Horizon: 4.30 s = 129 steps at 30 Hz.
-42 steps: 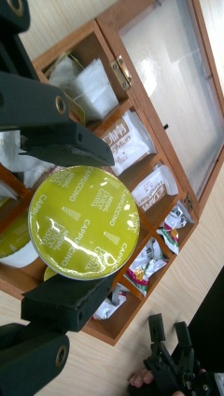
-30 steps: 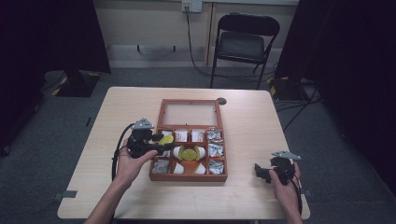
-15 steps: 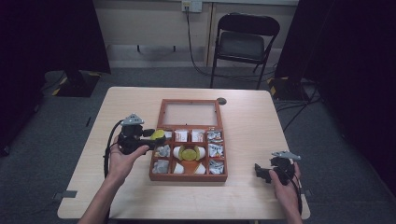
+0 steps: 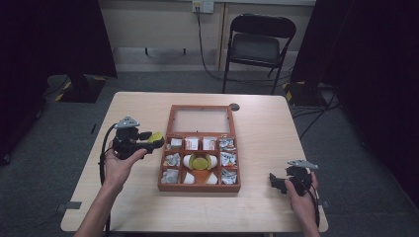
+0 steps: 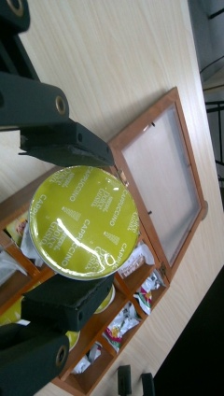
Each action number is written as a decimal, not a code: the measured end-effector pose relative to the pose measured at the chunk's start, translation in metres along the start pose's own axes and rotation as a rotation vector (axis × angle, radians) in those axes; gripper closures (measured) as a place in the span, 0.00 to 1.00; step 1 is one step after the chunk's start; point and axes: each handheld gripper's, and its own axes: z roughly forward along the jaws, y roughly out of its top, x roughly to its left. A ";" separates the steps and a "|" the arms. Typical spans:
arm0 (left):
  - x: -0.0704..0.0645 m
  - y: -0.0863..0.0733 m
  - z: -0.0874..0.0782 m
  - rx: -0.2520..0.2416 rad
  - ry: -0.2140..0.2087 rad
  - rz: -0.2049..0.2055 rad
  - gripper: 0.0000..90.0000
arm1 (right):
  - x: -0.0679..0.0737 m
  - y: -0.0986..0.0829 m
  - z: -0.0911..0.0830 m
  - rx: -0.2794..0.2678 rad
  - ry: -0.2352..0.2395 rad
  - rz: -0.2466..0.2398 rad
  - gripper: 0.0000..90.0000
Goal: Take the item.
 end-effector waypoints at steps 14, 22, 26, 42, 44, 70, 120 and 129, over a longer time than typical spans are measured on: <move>0.036 -0.022 0.008 0.070 0.061 -0.081 0.44 | 0.000 0.000 0.000 0.000 0.000 0.000 0.00; 0.046 -0.037 0.023 0.123 0.073 -0.107 0.44 | 0.000 0.000 0.000 0.000 0.001 0.001 0.00; 0.050 -0.044 0.029 0.143 0.078 -0.119 0.44 | 0.000 0.000 0.000 0.000 0.001 0.001 0.00; 0.053 -0.055 0.044 0.213 0.113 -0.107 0.44 | 0.000 0.000 0.000 0.000 0.001 0.001 0.00; 0.054 -0.055 0.045 0.215 0.118 -0.111 0.44 | 0.000 0.000 0.000 0.000 0.001 0.001 0.00; 0.061 -0.059 0.034 0.152 0.109 -0.168 0.33 | 0.000 0.000 0.000 0.000 0.001 0.001 0.00; 0.081 -0.135 -0.021 0.193 0.358 -0.101 0.21 | 0.000 0.000 0.000 0.000 0.001 0.001 0.00; 0.086 -0.141 -0.017 0.114 0.408 -0.104 0.15 | 0.000 0.000 -0.001 0.001 0.001 0.001 0.00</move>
